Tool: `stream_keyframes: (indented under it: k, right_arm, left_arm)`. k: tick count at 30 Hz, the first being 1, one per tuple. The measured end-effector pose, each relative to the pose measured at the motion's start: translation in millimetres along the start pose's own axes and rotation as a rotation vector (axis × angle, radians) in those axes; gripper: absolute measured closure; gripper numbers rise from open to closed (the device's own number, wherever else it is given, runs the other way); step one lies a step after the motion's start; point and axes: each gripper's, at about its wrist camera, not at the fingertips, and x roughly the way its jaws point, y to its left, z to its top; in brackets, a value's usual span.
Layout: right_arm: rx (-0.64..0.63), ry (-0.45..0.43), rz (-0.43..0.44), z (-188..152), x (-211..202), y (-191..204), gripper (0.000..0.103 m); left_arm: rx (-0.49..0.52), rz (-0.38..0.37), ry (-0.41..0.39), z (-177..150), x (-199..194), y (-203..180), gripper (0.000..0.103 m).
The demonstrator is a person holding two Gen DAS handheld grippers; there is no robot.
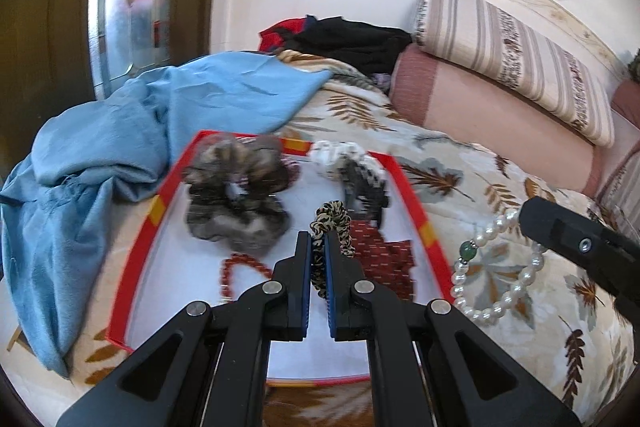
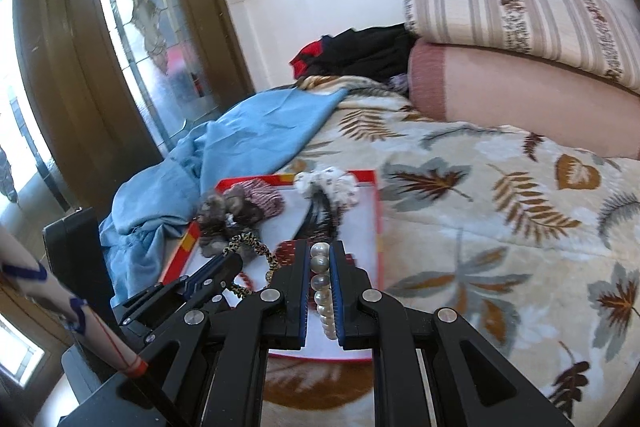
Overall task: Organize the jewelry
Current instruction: 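Carry the pearl bracelet with the right tool while the left tool carries the leopard hair tie to the tray, then open the right tool over the tray while the left tool releases the leopard hair tie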
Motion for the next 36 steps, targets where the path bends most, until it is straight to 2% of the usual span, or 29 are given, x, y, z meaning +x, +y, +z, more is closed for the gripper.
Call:
stream_keyframes:
  k: [11,22,23,26,27,29,31,34,36]
  right_arm:
    - [-0.029,0.075,0.02,-9.8,49.4,22.7,0.092]
    - [-0.029,0.154,-0.031,-28.3,81.9,12.3,0.092]
    - [-0.034,0.168,-0.038,-30.3,84.9,11.4,0.092]
    - [-0.033,0.177,-0.055,-32.8,86.9,8.6,0.09]
    - [-0.033,0.183,-0.061,-32.8,87.1,7.5,0.085]
    - [-0.027,0.174,-0.059,-31.1,82.6,4.7,0.08]
    - [-0.033,0.158,-0.061,-28.2,74.8,4.5,0.078]
    - [-0.037,0.118,-0.067,-22.0,56.0,4.4,0.065]
    - [-0.049,0.089,-0.102,-19.0,37.2,4.4,0.04]
  left_arm:
    - [-0.006,0.093,0.041,-0.5,18.7,29.4,0.097]
    - [-0.029,0.104,0.123,-4.7,41.0,37.9,0.096]
    - [-0.026,0.108,0.123,-5.3,41.4,37.2,0.095]
    - [-0.022,0.113,0.122,-6.3,40.5,34.9,0.078]
    - [-0.023,0.114,0.12,-6.7,39.8,34.7,0.071]
    - [-0.026,0.118,0.111,-5.9,38.4,33.8,0.066]
    - [-0.033,0.127,0.1,-4.7,36.0,33.7,0.053]
    - [-0.05,0.128,0.063,-1.5,26.0,32.9,0.047]
    - [-0.059,0.126,0.03,0.4,10.0,31.1,0.039]
